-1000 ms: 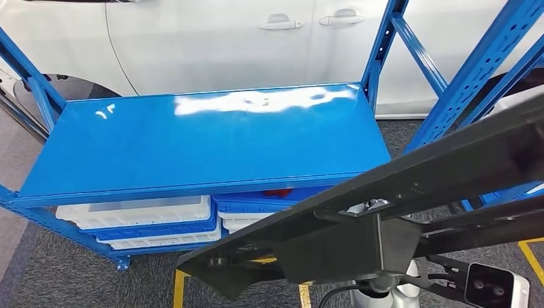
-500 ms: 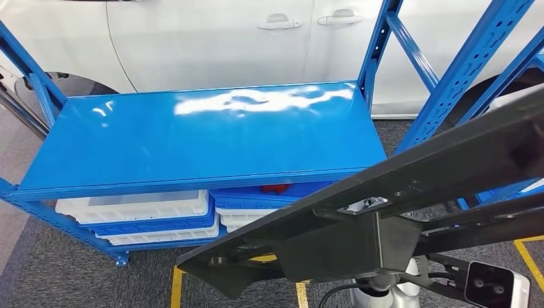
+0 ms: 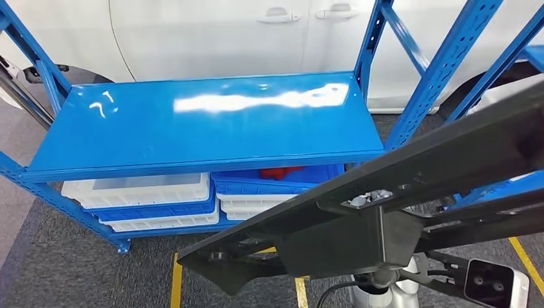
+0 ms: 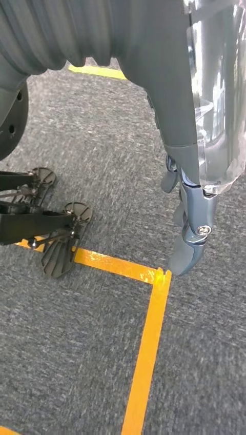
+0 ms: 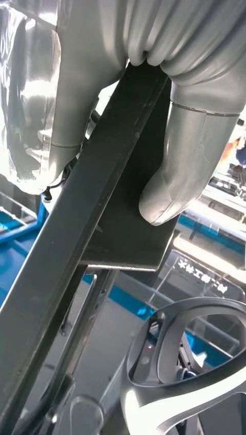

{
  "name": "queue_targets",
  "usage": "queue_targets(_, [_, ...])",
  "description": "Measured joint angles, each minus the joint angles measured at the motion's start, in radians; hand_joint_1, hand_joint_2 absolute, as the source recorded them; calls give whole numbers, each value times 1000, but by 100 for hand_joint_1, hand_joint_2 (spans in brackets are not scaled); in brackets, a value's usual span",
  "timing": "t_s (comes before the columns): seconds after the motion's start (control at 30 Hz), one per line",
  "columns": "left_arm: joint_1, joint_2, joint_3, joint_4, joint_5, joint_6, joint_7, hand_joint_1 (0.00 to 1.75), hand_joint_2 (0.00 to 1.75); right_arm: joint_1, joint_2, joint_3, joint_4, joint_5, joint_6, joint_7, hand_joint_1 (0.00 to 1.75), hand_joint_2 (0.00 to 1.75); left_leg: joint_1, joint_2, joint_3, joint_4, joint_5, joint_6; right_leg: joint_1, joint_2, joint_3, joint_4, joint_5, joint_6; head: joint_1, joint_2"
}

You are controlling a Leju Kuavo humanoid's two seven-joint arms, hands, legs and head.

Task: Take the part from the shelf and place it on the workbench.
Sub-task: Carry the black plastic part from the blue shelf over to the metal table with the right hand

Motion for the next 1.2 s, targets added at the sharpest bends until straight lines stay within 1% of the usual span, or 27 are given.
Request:
queue_targets(0.03, [1,0,0,0,0,0,0,0,175,-1,0,0,0,0,-1,0,175,175,0,0,-2,-3,7,-6,-2,0,-6,-4,8,-7,0,0])
queue_targets(0.07, [1,1,0,0,0,0,0,0,175,-2,0,0,0,0,-1,0,175,175,1,-1,-7,0,4,-12,-4,-1,-13,-8,18,-15,0,0])
queue_targets(0.1, [2,1,0,0,0,0,-1,0,175,-2,1,0,1,0,-2,0,175,175,1,-2,-16,15,-19,-18,-6,-2,-23,-12,30,-23,0,0])
queue_targets(0.13, [3,1,0,0,0,0,-1,0,175,-3,1,0,2,0,-2,0,175,175,2,-3,-30,50,-60,-22,-9,-4,-35,-15,44,-30,0,0])
queue_targets(0.2, [3,1,0,0,0,-2,-1,0,175,-3,1,0,4,0,-1,0,175,175,4,-3,-61,171,-164,-30,-7,-4,-64,-15,67,-36,0,0])
queue_targets(0.23, [3,1,0,0,-1,-3,-1,0,175,-3,1,0,5,0,0,0,175,175,4,-3,-70,232,-194,-33,-5,-4,-79,-15,78,-37,0,0])
queue_targets(0.27, [3,1,0,0,-1,-4,-1,0,175,-3,1,0,6,0,1,0,175,175,4,-3,-68,272,-200,-34,-4,-4,-93,-14,89,-36,0,0])
queue_targets(0.3, [3,1,0,0,-2,-4,-2,0,175,-3,1,0,7,0,2,0,175,175,4,-3,-51,281,-185,-34,-3,-4,-107,-13,100,-35,0,0])
queue_targets(0.33, [3,1,0,0,-2,-4,-3,0,175,-3,1,0,8,0,3,0,175,175,4,-4,-16,254,-159,-31,-2,-4,-121,-12,111,-33,0,0])
queue_targets(0.37, [2,1,0,0,-2,-4,-5,0,175,-3,1,0,8,0,3,0,175,175,4,-4,36,194,-136,-27,-2,-4,-132,-10,120,-31,0,0])
queue_targets(0.43, [-1,2,-1,0,-3,-5,-8,0,175,-4,1,0,8,0,0,0,175,175,0,-7,148,43,-136,-14,1,-3,-147,-7,136,-22,0,0])
queue_targets(0.47, [-2,3,-2,0,-3,-7,-9,0,175,-6,1,0,8,1,-2,1,175,175,-4,-8,181,-10,-148,-7,2,-3,-150,-6,143,-16,0,0])
queue_targets(0.5, [-3,3,-2,0,-2,-8,-9,0,175,-7,1,0,8,1,-4,1,175,175,-7,-9,194,-36,-157,-1,2,-4,-152,-7,150,-10,0,0])
queue_targets(0.57, [-2,3,-2,0,-2,-11,-6,0,175,-9,0,0,8,1,-7,1,175,175,-7,-7,185,-44,-146,13,-1,-3,-155,-6,158,3,0,0])
queue_targets(0.6, [-2,2,-2,0,-2,-11,-4,0,175,-9,0,0,8,0,-8,1,175,175,-5,-5,180,-46,-137,20,-2,-3,-162,7,146,8,0,0])
queue_targets(0.63, [-1,2,-2,0,-2,-12,-2,0,175,-9,0,0,8,0,-8,1,175,175,-3,-3,172,-48,-127,26,-3,-2,-177,44,117,13,0,0])
queue_targets(0.73, [-1,2,-2,0,-3,-12,5,0,175,-9,-2,0,9,-2,-9,1,175,175,-3,1,141,-46,-103,33,-8,-1,-247,239,-6,23,0,0])
queue_targets(0.77, [0,2,-2,0,-3,-13,8,0,175,-9,-2,0,9,-2,-9,1,175,175,-4,1,132,-44,-96,32,-9,-1,-254,277,-23,25,0,0])
queue_targets(0.8, [1,2,-2,0,-3,-13,10,0,175,-9,-2,0,10,-3,-9,1,175,175,-4,1,124,-41,-91,31,-10,-2,-241,279,-21,26,0,0])
queue_targets(0.83, [1,1,-2,0,-3,-14,13,0,175,-9,-2,0,10,-4,-9,1,175,175,-4,1,118,-38,-87,29,-10,-2,-205,237,-2,24,0,0])
queue_targets(0.9, [2,0,-2,0,-3,-15,18,0,175,-9,-2,0,10,-5,-9,1,175,175,-5,1,108,-29,-84,25,-8,-2,-107,90,42,15,0,0])
queue_targets(0.93, [2,-1,-2,0,-3,-15,20,0,175,-10,-2,0,10,-6,-9,1,175,175,-7,1,104,-25,-83,21,-6,-2,-72,32,55,8,0,0])
queue_targets(0.97, [2,-1,-2,0,-2,-15,22,0,175,-10,-2,0,10,-7,-9,1,175,175,-8,1,101,-22,-82,17,-3,-2,-57,0,58,2,0,0])
queue_targets(1.07, [1,-1,-2,0,0,-14,25,0,175,-9,-2,0,10,-10,-8,0,175,175,-7,0,95,-20,-78,1,-3,-2,-61,-11,65,-13,0,0])
queue_targets(1.1, [1,-1,-2,0,0,-14,26,0,175,-9,-2,0,10,-11,-8,0,175,175,-7,0,90,-9,-87,-4,-6,-3,-61,-16,70,-20,0,0])
queue_targets(1.13, [1,0,-2,0,0,-15,26,0,175,-9,-2,0,10,-13,-8,0,175,175,-6,-1,76,21,-107,-9,-9,-4,-61,-21,75,-26,0,0])
queue_targets(1.2, [2,0,-2,0,0,-15,26,0,175,-9,-1,0,10,-16,-8,0,175,175,-2,-3,22,142,-176,-18,-9,-5,-66,-25,81,-33,0,0])
